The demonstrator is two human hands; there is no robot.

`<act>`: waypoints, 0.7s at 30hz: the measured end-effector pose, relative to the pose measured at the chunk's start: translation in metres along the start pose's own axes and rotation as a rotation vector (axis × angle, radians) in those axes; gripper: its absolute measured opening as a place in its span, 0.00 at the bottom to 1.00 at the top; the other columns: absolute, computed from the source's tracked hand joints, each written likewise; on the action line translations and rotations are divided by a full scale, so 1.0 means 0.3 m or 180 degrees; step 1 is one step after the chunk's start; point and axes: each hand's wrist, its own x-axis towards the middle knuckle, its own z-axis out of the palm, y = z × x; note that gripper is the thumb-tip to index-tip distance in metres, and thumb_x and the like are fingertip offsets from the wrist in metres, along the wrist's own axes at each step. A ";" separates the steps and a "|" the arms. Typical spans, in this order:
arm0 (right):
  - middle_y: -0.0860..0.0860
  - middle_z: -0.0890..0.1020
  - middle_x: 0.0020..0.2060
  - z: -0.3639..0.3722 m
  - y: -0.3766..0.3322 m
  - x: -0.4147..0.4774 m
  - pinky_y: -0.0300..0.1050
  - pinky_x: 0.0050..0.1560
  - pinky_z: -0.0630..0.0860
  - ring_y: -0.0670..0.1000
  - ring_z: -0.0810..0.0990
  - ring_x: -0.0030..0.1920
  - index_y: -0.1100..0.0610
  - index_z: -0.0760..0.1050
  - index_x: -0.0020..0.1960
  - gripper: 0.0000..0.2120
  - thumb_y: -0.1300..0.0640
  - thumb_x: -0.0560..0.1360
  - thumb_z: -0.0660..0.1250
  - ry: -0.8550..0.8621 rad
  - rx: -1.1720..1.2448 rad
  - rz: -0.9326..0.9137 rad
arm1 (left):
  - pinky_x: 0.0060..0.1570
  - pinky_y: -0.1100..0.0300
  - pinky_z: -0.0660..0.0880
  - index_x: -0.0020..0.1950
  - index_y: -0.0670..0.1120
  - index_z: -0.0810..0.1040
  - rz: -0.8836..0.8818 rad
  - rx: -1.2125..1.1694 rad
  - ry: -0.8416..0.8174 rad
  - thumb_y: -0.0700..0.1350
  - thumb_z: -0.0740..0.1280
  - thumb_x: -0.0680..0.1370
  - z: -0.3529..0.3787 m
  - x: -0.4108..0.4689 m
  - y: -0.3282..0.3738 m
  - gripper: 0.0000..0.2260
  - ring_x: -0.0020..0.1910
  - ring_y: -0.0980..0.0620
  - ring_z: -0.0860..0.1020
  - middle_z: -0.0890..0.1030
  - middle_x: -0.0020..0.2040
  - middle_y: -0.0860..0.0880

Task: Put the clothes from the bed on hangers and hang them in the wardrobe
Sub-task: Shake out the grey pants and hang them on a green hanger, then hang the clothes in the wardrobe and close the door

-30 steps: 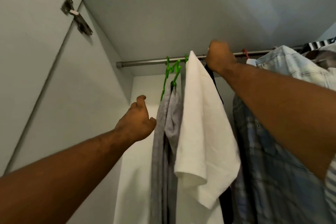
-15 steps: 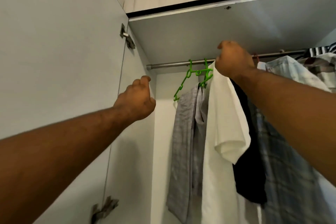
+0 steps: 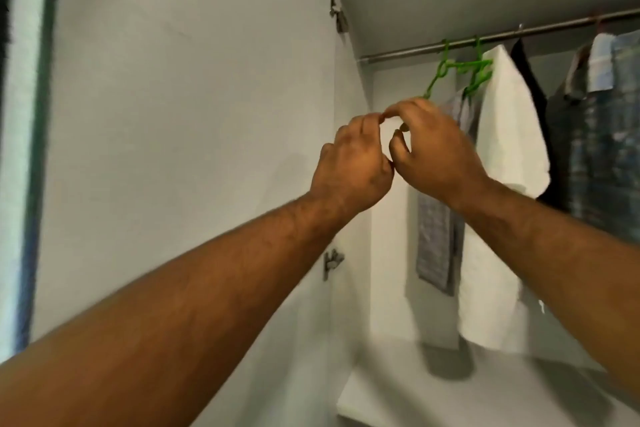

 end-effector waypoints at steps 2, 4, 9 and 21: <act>0.53 0.78 0.61 0.007 -0.073 -0.056 0.52 0.57 0.78 0.53 0.79 0.58 0.57 0.76 0.64 0.17 0.61 0.76 0.61 -0.0013 0.0311 -0.0070 | 0.69 0.47 0.71 0.78 0.47 0.61 -0.0102 -0.0055 0.0032 0.49 0.63 0.81 -0.060 -0.105 -0.005 0.27 0.72 0.47 0.68 0.68 0.76 0.47; 0.53 0.78 0.62 0.003 -0.149 -0.120 0.52 0.58 0.78 0.53 0.78 0.59 0.57 0.76 0.64 0.17 0.61 0.77 0.61 -0.0041 0.0574 -0.0195 | 0.70 0.49 0.70 0.78 0.47 0.62 -0.0151 -0.0011 -0.0020 0.49 0.63 0.81 -0.124 -0.236 -0.010 0.26 0.73 0.48 0.68 0.68 0.76 0.47; 0.51 0.79 0.62 -0.010 -0.312 -0.309 0.45 0.60 0.77 0.51 0.79 0.59 0.57 0.77 0.64 0.14 0.62 0.79 0.63 -0.0253 0.1279 -0.0262 | 0.71 0.52 0.66 0.75 0.47 0.68 -0.0038 0.0700 0.0047 0.45 0.66 0.79 -0.249 -0.551 -0.072 0.24 0.72 0.50 0.68 0.70 0.74 0.48; 0.39 0.75 0.63 0.034 -0.506 -0.684 0.41 0.59 0.76 0.41 0.77 0.58 0.48 0.78 0.61 0.12 0.59 0.80 0.64 -0.1102 0.2539 0.0246 | 0.75 0.35 0.54 0.79 0.52 0.60 -0.1832 0.1488 0.0462 0.51 0.67 0.79 -0.421 -1.079 -0.067 0.31 0.82 0.46 0.44 0.41 0.83 0.48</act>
